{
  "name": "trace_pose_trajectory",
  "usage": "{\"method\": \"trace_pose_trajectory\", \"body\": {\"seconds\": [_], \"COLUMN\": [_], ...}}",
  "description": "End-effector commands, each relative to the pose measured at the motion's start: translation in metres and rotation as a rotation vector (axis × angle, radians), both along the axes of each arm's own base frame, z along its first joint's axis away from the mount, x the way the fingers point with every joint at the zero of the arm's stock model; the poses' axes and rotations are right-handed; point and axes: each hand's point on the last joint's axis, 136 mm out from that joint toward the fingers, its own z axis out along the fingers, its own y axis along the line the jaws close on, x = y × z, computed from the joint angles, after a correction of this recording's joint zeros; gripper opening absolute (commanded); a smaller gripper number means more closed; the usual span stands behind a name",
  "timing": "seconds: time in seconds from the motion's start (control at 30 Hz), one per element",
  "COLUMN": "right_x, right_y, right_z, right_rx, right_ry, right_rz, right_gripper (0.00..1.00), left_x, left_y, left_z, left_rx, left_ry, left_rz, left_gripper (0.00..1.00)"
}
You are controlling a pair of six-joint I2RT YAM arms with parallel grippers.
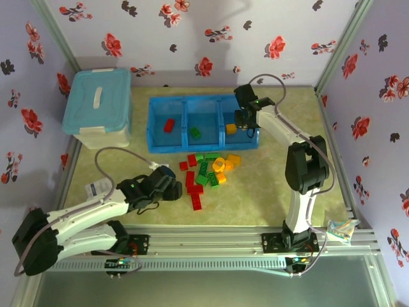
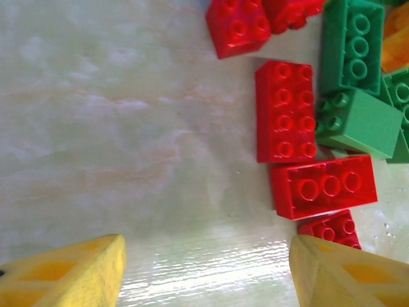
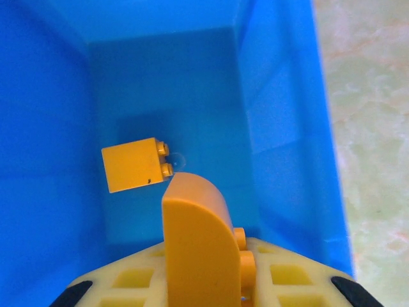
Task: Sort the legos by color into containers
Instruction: Place the lego in the container, then pick up the lego from the middle-left of the table.
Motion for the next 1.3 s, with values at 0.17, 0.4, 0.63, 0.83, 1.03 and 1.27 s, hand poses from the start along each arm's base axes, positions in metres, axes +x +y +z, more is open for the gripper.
{"method": "trace_pose_trajectory", "body": {"seconds": [0.17, 0.4, 0.63, 0.83, 1.03, 1.27], "right_x": [0.002, -0.027, -0.058, -0.080, -0.098, -0.110], "right_y": [0.008, 0.006, 0.006, 0.002, -0.007, -0.011], "right_z": [0.011, 0.035, 0.033, 0.025, 0.016, 0.009], "right_rx": [0.034, 0.097, 0.135, 0.151, 0.164, 0.183], "right_ry": [-0.039, -0.098, -0.112, -0.107, -0.109, -0.107], "right_rz": [0.029, 0.030, 0.034, 0.026, 0.001, -0.011], "right_gripper": [0.67, 0.68, 0.66, 0.65, 0.65, 0.64], "left_x": [0.000, -0.007, -0.021, -0.027, -0.031, -0.032], "left_y": [-0.045, -0.071, -0.101, -0.106, -0.105, -0.108], "left_z": [-0.005, -0.022, -0.037, -0.050, -0.067, -0.068], "left_rx": [-0.007, 0.044, 0.067, 0.139, 0.188, 0.202], "left_ry": [0.022, 0.087, 0.133, 0.169, 0.205, 0.201], "left_rz": [-0.022, -0.068, -0.103, -0.105, -0.103, -0.109], "left_gripper": [0.69, 0.69, 0.68, 0.67, 0.60, 0.45]}}
